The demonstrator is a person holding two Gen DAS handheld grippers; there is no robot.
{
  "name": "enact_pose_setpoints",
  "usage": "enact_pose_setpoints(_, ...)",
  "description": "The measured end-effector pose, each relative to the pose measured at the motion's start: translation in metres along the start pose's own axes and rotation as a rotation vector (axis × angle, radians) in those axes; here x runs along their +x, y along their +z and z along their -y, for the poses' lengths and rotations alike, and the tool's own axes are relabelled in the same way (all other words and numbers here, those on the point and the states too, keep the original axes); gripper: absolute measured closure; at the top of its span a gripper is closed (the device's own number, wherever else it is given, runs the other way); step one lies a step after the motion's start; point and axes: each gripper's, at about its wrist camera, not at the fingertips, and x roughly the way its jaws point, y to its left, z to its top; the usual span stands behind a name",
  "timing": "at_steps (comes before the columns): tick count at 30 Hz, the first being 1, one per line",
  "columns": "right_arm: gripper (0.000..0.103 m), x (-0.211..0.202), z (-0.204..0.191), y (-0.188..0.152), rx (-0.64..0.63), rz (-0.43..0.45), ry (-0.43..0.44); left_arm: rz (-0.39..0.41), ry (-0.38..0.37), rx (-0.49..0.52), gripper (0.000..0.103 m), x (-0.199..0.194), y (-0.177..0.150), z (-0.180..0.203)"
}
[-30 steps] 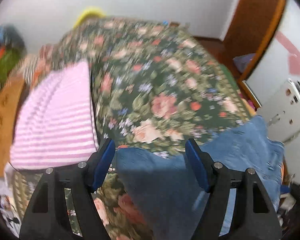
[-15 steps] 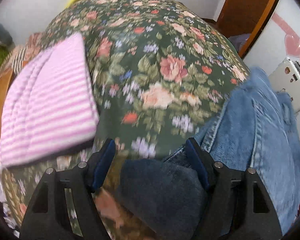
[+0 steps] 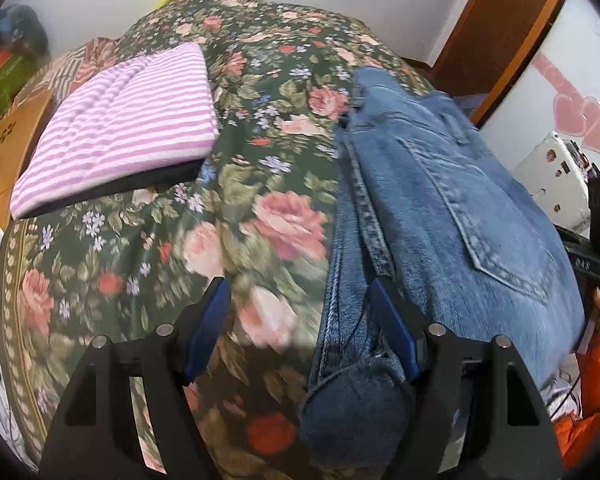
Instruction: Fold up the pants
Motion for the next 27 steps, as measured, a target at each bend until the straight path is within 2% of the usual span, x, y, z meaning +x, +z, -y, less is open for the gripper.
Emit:
enact_pose_setpoints(6, 0.036, -0.033, 0.004, -0.008, 0.014, 0.062, -0.04, 0.029, -0.025, 0.022, 0.039, -0.015, -0.017, 0.03)
enact_pose_setpoints(9, 0.036, -0.049, -0.003, -0.007, 0.0, 0.101, -0.039, 0.049, -0.001, 0.049, 0.039, -0.021, -0.021, 0.043)
enact_pose_setpoints(13, 0.036, -0.065, -0.018, -0.004, -0.033, 0.148, -0.021, 0.069, 0.009, 0.019, 0.04, -0.036, -0.014, 0.038)
enact_pose_setpoints(16, 0.036, -0.074, -0.032, -0.003, -0.068, 0.177, -0.006, 0.125, 0.017, 0.019, 0.039, -0.06, -0.007, 0.035)
enact_pose_setpoints(21, 0.035, -0.071, -0.053, -0.004, -0.113, 0.182, 0.033, 0.202, -0.054, 0.05, 0.039, -0.094, 0.001, 0.045)
enact_pose_setpoints(23, 0.035, -0.063, -0.06, -0.005, -0.124, 0.167, 0.044, 0.193, -0.086, 0.072, 0.039, -0.093, -0.002, 0.052)
enact_pose_setpoints(27, 0.035, -0.039, -0.067, -0.011, -0.129, 0.109, 0.063, 0.102, -0.099, 0.111, 0.039, -0.063, -0.014, 0.065)
